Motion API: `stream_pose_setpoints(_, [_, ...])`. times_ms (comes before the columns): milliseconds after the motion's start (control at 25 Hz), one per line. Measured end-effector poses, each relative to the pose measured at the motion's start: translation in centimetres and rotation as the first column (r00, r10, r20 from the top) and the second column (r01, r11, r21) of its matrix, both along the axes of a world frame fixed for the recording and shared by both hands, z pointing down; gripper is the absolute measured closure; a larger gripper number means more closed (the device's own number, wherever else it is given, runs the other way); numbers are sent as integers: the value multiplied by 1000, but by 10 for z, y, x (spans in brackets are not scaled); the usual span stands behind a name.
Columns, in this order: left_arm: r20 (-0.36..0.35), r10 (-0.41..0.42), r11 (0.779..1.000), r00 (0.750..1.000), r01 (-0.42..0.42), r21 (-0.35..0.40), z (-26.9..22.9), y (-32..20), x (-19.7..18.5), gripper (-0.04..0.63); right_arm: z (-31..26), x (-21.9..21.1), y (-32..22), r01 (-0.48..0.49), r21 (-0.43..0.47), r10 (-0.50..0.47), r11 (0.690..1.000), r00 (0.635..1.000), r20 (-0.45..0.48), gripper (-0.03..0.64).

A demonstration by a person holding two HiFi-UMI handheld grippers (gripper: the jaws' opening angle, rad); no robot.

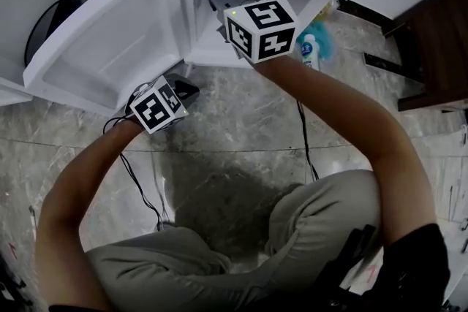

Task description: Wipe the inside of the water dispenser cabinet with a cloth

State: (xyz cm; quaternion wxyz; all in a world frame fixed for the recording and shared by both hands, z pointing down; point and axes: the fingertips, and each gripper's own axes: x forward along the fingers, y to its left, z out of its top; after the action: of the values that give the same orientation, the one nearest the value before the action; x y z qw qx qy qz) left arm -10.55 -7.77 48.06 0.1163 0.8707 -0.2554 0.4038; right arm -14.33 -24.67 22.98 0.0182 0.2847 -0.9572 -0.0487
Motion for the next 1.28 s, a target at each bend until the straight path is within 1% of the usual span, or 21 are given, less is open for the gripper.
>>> stream_pose_setpoints(80, [-13,-23,1000,1000,23,-15,4,5,-7,591,-2,-4,-8,-50,-34,51,998,998,46,484])
stream_pose_setpoints(160, [-11,-35,999,999,35,-30,6,11,-13,591,0,-6,-15,-80,-47,84,996,994,75,485])
stream_pose_setpoints(360, [-7,-55,998,998,55,-38,6,14,-25,591,3,-9,-50,-151,-62,157,987,982,105,485])
stream_pose_setpoints(480, [-15,-66,997,998,65,-39,5,15,-29,592,3,-11,-68,-215,-74,223,974,966,131,485])
stream_pose_setpoints(520, [-14,-70,997,997,69,-39,5,15,-30,591,3,-12,-70,-229,-75,238,970,961,144,494])
stream_pose_setpoints(680, [-18,-84,996,996,83,-42,6,15,-34,591,7,-11,-83,-252,-132,274,959,942,194,495])
stream_pose_setpoints(760, [-19,-85,995,996,84,-46,8,17,-33,591,9,-10,-93,-252,-140,277,957,940,201,495])
stream_pose_setpoints(840, [-17,-82,995,996,81,-50,9,19,-33,592,9,-12,-97,-243,-105,260,964,947,191,495])
stream_pose_setpoints(920, [-17,-81,996,997,80,-50,9,20,-33,591,7,-14,-98,-237,-35,239,971,958,161,495])
stream_pose_setpoints(1040, [-19,-95,994,995,94,-48,8,19,-38,591,5,-16,-98,-224,59,216,973,969,118,495])
stream_pose_setpoints(1160, [-7,-100,994,995,99,-46,10,20,-45,591,5,-16,-89,-215,135,207,967,976,75,495])
stream_pose_setpoints(1280, [2,-102,994,995,102,-37,10,16,-51,591,2,-14,-71,-206,218,202,954,979,40,495])
